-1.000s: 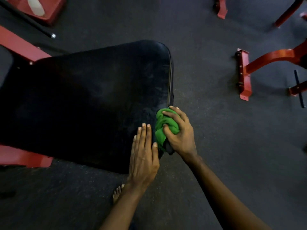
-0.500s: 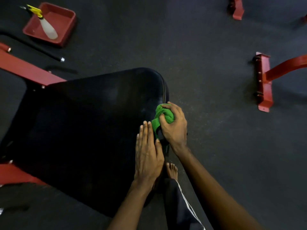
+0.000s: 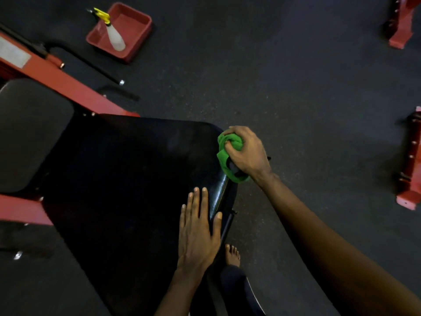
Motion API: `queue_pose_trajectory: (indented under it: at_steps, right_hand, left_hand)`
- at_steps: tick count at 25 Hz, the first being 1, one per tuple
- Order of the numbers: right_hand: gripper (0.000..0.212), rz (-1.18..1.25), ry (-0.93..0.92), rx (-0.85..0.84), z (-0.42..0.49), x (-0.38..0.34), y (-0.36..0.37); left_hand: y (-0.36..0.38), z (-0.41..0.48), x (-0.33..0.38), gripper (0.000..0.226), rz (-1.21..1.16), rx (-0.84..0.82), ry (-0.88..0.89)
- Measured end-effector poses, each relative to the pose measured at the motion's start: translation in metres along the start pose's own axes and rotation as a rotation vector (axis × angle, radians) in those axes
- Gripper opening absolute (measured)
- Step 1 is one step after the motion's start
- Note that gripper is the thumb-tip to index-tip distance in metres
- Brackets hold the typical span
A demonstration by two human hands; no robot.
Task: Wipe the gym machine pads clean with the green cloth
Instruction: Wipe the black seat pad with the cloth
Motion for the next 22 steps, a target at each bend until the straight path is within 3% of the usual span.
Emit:
queue_pose_trajectory:
  at_steps: [3,7,12,18,22]
  right_hand:
    - [0.034,-0.192,-0.094,-0.196,0.027,-0.02,0.027]
    - [0.042,-0.45,-0.115,-0.33,0.034,-0.039,0.046]
    - [0.084,-0.46,0.026,-0.5,-0.005,-0.037,0.047]
    - [0.057,-0.168,0.124,-0.456,0.045,-0.009,0.047]
    - [0.046,-0.067,0.171,-0.597,0.114,0.008,0.081]
  left_hand:
    - [-0.004,0.007,0.005,0.066,-0.035,-0.016,-0.088]
    - [-0.012,0.026,0.014,0.069,-0.074,-0.017,-0.158]
    - [-0.014,0.059,0.014,0.072,-0.182,-0.044,-0.309]
    - [-0.02,0.076,0.029,0.069,-0.262,0.024,-0.485]
    - [-0.026,0.112,0.036,0.068,-0.301,0.121,-0.613]
Point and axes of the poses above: each hand's wrist, its own z-axis towards the middle knuckle, its own y-axis out of the palm, x = y × z, the point moved 9 cm from there along z, towards the middle knuckle, and after that the axes turned 8 degrees about z, right-handed, at the moved point
